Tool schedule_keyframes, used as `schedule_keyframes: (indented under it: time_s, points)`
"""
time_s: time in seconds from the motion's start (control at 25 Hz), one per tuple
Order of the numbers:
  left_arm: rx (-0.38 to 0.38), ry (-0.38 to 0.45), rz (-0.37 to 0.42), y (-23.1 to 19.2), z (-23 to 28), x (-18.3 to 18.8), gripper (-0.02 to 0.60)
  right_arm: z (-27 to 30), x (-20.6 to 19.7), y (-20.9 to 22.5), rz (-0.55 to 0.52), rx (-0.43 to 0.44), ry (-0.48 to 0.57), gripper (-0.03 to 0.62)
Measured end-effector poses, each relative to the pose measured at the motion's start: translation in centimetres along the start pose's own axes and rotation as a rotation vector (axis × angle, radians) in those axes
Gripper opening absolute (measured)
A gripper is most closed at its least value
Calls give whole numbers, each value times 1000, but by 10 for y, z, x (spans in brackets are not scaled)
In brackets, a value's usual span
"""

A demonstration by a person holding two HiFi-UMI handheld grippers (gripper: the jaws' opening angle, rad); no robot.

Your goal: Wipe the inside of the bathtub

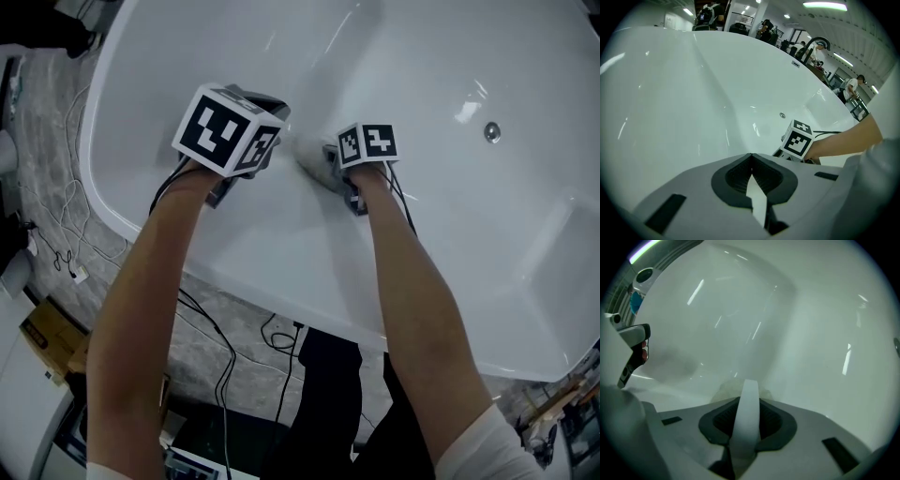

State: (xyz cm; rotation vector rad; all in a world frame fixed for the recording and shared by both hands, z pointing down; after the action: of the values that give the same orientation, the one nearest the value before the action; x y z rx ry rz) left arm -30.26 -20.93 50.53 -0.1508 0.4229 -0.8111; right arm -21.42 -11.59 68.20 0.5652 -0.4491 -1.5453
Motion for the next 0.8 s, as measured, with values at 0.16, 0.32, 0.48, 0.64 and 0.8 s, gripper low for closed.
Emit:
schedule_keyframes:
  time_s: [0.16,0.32,0.48,0.64,0.8]
  points:
    - [-22,-12,12,13,16,6,12,-12,-14,26,23,-34,-15,94]
    - [-59,-28,39,46,32,11,12,-34,-37,51,48,-53,-24,94]
    - [-100,-44,55,77,43,11,12,-60,-60,74,70,-82,-44,94]
    - [-124,-68,81,98,54,8,12,-78,-77,92,93,-99,-51,94]
    - [-153,-66,107,130,70,13,12,-98,-99,117,115,-112,-52,94]
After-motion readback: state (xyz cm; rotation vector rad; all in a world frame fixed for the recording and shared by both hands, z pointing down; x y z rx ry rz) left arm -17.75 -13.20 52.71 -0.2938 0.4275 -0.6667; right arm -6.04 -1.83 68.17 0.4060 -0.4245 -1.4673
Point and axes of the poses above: the fingertips, and each gripper's own axes: z forward along the fingers, y to its right, x out of its top, the point moved 4 cm from there along -z, backward along the fingers, and after that the axes turned 7 degrees about -z, right-handed, at the moved point
